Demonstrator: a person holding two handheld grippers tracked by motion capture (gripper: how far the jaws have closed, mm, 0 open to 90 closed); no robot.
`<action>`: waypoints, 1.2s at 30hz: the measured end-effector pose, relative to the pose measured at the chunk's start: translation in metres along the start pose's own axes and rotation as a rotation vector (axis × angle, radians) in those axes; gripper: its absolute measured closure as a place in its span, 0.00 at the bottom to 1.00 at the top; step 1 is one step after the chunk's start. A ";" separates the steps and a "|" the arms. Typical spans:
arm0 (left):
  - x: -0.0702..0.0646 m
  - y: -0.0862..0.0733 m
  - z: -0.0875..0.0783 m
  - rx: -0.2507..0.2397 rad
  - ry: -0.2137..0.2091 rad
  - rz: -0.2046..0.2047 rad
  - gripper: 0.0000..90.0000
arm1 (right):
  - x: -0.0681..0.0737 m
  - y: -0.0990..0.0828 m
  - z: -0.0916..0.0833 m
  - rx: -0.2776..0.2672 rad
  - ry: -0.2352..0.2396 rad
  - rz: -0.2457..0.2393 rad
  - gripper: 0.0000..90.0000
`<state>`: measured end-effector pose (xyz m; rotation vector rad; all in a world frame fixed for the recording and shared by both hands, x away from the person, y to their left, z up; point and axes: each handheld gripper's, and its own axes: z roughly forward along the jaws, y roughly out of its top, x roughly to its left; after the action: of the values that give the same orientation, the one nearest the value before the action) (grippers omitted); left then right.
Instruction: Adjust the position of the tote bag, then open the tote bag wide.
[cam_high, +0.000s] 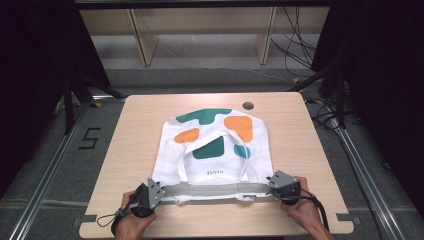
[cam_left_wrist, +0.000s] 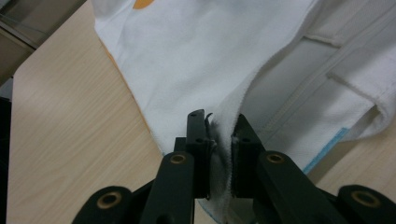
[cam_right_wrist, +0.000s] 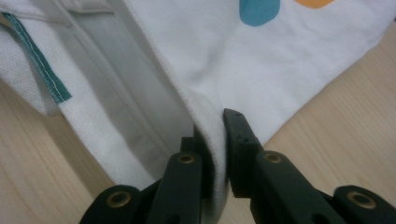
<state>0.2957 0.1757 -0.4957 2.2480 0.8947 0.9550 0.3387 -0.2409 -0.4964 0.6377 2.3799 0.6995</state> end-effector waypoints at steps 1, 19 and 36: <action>0.000 0.001 -0.001 -0.006 -0.008 0.004 0.91 | 0.000 0.000 -0.003 -0.008 0.001 0.006 0.96; 0.003 0.008 -0.016 -0.112 -0.124 -0.055 0.93 | -0.011 -0.010 -0.042 -0.162 -0.018 0.148 0.96; 0.013 0.022 -0.030 -0.198 -0.133 -0.073 0.96 | -0.021 -0.002 -0.061 -0.254 -0.051 0.182 0.96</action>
<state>0.2875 0.1780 -0.4574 2.0705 0.7820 0.8132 0.3146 -0.2745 -0.4465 0.7573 2.1563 1.0320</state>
